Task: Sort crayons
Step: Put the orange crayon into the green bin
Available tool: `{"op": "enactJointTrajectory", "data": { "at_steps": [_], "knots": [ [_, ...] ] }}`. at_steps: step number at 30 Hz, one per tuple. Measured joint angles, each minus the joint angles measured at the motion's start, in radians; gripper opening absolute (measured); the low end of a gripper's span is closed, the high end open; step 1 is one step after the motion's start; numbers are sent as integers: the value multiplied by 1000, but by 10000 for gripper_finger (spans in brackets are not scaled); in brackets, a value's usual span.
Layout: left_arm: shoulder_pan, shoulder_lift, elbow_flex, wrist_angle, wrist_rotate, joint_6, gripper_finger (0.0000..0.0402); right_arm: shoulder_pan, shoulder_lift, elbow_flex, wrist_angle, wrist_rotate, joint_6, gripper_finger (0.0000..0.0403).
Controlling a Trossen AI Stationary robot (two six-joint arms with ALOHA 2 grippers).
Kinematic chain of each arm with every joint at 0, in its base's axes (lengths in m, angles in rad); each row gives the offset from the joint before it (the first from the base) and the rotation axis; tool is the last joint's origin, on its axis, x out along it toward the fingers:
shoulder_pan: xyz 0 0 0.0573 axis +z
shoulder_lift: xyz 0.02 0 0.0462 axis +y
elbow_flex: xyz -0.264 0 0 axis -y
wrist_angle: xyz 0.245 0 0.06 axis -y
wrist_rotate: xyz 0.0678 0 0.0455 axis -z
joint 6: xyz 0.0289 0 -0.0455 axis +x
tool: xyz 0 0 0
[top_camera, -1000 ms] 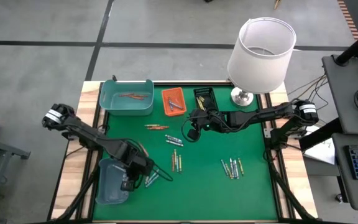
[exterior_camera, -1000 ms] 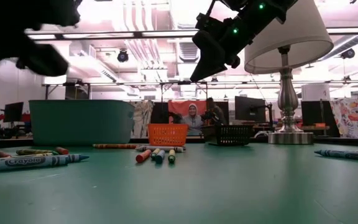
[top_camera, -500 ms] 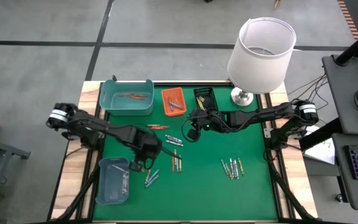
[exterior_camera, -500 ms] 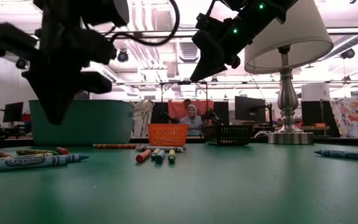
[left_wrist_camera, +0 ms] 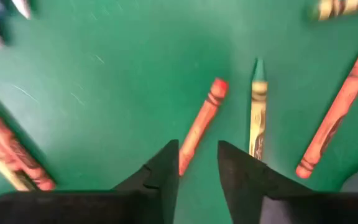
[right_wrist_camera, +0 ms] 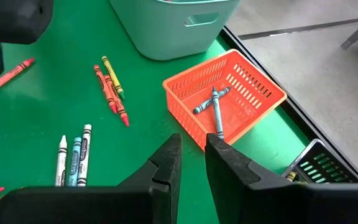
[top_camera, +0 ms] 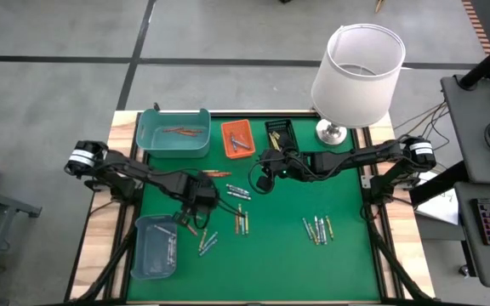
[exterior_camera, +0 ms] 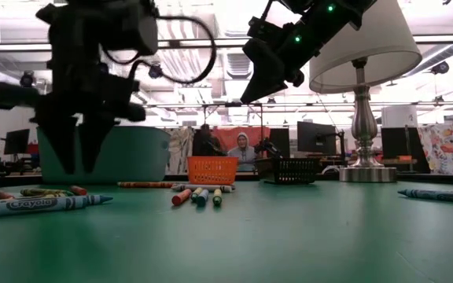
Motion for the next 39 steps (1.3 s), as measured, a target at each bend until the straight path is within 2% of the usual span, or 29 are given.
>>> {"op": "enactJointTrajectory", "data": {
  "at_steps": [5, 10, 15, 25, 33, 35, 39],
  "knots": [
    [0, 0, -52, 74, 0, 0, 123, 0, 0, 0, 3, 0, 0, 61],
    [3, 0, -70, 127, -80, 3, 127, 0, 0, 0, 8, 2, -1, 61],
    [17, 0, -70, 126, -86, 10, 127, 0, 0, 0, 8, 2, -3, 61],
    [18, -3, -61, 53, -85, -14, 127, 0, 0, 0, 8, 3, -4, 61],
    [16, -5, 64, -68, -74, -34, 127, 0, 0, 0, 7, 3, -4, 61],
    [12, -7, 105, -80, -18, -70, 124, 0, 0, 0, 7, 3, -4, 61],
    [-29, -11, 185, -84, 167, -170, 102, 0, 0, 0, 1, 2, -4, 61]
  ]
}}
